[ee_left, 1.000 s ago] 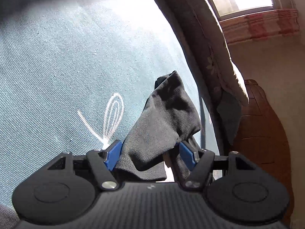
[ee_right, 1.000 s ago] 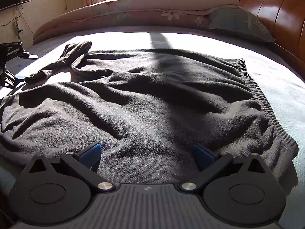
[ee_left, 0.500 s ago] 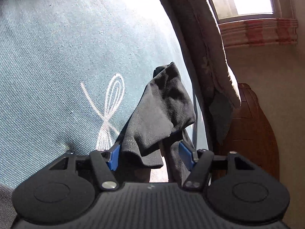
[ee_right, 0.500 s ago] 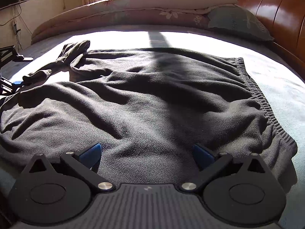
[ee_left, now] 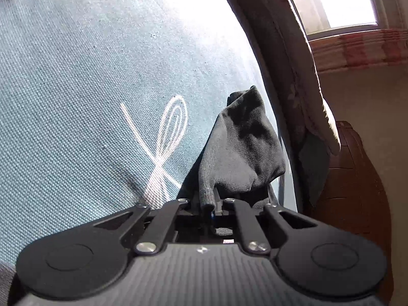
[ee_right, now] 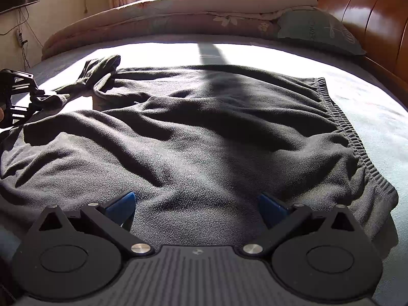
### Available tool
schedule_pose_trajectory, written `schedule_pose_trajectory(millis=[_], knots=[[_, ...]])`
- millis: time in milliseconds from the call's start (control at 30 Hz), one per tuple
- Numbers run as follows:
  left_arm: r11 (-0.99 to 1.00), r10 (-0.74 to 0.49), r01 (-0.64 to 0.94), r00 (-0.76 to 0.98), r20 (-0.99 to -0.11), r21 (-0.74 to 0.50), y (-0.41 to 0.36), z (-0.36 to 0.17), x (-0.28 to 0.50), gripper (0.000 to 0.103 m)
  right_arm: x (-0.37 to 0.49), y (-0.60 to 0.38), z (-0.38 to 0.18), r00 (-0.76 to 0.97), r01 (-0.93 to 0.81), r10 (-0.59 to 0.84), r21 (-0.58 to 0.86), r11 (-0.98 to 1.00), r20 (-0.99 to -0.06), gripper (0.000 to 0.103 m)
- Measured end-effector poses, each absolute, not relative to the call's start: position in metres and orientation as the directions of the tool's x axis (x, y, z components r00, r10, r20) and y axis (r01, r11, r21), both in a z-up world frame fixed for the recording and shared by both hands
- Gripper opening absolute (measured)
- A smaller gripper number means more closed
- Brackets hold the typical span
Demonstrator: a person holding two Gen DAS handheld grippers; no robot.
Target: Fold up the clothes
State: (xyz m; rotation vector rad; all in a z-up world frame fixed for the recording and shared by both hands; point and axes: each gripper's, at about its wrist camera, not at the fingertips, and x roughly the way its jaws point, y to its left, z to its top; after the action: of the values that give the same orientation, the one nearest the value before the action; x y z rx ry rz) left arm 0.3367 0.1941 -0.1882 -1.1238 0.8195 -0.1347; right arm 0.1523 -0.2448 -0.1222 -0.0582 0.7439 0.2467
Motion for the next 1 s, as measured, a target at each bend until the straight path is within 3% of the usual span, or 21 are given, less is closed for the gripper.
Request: schedule_pose_trajectory(millis=[200,467,867,1000], knots=[[0.586,-0.415,-0.291,0.694,-0.589,-0.756,0.186,-0.159,0.35,0.004,0.156,-0.242,-0.119,0.693,-0.24,0.191,0.028,0.97,-0.695,0.103],[0.724,-0.3,-0.245,0.729,-0.615,-0.644,0.23,-0.098,0.374,0.003,0.154,-0.236,-0.096,0.701,-0.258,0.211,0.033,0.966,-0.682,0.103],[0.823,-0.046,-0.387,0.685,-0.727,-0.416,0.318,-0.05,0.41,0.003,0.169,-0.209,-0.075,0.711,-0.309,0.231,0.0,0.951,-0.664,0.103],[0.839,-0.012,-0.404,0.657,-0.754,-0.366,0.334,-0.047,0.425,0.003,0.175,-0.203,-0.074,0.706,-0.313,0.221,-0.017,0.949,-0.672,0.103]])
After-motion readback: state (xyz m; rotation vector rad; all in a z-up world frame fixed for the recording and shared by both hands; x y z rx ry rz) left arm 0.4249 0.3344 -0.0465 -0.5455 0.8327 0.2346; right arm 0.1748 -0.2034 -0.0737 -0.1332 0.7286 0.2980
